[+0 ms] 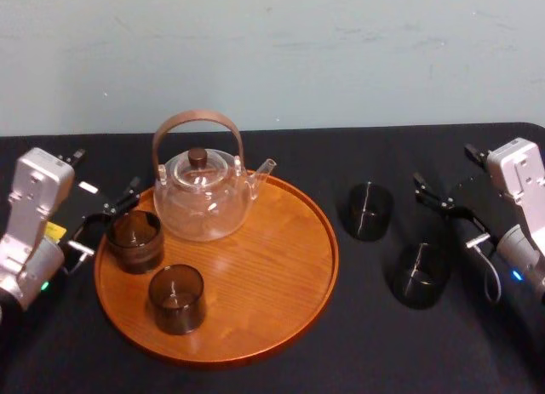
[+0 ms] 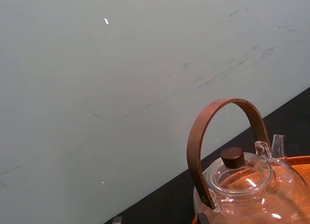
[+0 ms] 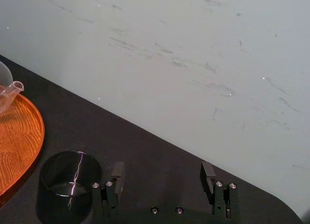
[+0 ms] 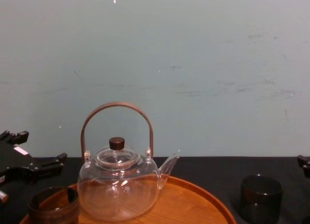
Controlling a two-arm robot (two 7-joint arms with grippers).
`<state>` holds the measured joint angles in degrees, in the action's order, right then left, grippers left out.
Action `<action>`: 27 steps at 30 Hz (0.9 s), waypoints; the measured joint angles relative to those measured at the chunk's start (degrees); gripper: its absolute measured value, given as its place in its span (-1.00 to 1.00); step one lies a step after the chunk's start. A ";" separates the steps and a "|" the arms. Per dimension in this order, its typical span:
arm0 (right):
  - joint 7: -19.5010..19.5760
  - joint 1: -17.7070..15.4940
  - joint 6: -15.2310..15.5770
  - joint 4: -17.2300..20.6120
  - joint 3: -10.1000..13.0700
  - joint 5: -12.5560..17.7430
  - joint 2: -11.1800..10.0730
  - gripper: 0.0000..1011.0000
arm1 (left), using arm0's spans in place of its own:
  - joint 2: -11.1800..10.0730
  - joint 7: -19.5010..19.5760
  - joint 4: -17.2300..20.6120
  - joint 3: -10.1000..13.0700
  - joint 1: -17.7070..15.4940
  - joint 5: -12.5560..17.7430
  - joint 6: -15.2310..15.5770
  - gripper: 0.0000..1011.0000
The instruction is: Pick up the glass from the table and place it on the tray.
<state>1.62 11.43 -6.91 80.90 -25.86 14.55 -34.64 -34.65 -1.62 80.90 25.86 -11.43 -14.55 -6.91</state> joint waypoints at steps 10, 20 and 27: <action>0.00 0.00 0.00 0.00 0.00 0.00 0.00 0.98 | 0.00 0.00 0.00 0.00 0.00 0.00 0.00 0.98; 0.00 0.00 0.00 0.00 0.00 0.00 0.00 0.98 | 0.00 0.00 0.00 0.00 0.00 0.00 0.00 0.98; 0.00 0.00 0.00 0.00 0.00 0.00 0.00 0.98 | 0.00 0.00 0.00 0.00 0.00 0.00 0.00 0.98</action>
<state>1.62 11.43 -6.91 80.90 -25.86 14.55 -34.64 -34.65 -1.62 80.90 25.86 -11.43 -14.55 -6.91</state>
